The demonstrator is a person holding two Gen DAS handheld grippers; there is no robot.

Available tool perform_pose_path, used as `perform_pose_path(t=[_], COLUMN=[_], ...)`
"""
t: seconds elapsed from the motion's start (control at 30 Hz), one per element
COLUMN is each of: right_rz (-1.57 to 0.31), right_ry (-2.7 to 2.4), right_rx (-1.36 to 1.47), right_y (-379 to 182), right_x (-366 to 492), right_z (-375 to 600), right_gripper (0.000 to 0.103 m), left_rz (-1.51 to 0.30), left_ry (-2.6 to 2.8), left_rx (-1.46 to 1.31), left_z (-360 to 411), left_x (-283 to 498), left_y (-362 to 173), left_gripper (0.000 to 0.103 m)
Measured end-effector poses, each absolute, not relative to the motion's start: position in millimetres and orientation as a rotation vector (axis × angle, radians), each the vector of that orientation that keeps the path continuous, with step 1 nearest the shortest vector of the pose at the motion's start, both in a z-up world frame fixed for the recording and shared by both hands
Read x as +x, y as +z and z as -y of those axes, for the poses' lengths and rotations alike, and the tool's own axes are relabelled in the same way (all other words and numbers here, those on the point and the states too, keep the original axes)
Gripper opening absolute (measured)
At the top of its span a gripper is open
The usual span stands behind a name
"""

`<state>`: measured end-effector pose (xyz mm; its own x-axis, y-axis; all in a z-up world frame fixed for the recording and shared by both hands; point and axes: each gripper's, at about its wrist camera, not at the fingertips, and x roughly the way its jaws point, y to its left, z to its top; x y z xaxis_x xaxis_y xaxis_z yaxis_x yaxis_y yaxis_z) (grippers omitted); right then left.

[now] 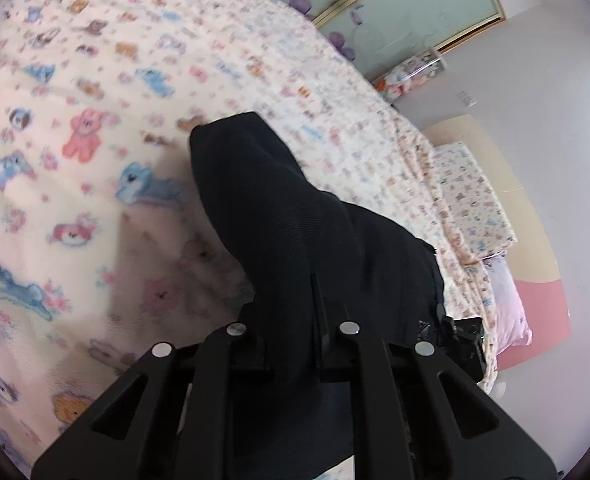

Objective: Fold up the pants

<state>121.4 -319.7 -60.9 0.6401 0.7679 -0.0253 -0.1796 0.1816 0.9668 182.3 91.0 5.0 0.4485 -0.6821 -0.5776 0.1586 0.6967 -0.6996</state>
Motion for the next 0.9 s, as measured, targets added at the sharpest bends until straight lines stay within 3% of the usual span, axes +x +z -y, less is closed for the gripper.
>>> perform_pose_path(t=[0.27,0.47,0.77,0.83,0.9], right_rz=[-0.499,-0.539,-0.624,-0.658,-0.672], right_ry=[0.777,0.717,0.544,0.477,0.442], right_rx=[1.210,1.148,1.134,1.138,1.112], right_y=[-32,-20,-63,-78,-78], right_x=[140,182,198,197,195], right_z=[328,347,377,380,377], right_gripper=[0.038,0.038,0.037,0.037,0.037], left_rz=[-0.860,-0.833,-0.907,-0.911,-0.922], left_ry=[-0.593,-0.576,-0.490,-0.464,-0.442], left_rx=[-0.588,-0.520,-0.553,-0.595,-0.654], left_z=[-80,-49,-20,-26,-33], left_x=[193,227,271,274,275], left_y=[47,57,-6,-23,-35], left_gripper=[0.012,0.012,0.013,0.020,0.038])
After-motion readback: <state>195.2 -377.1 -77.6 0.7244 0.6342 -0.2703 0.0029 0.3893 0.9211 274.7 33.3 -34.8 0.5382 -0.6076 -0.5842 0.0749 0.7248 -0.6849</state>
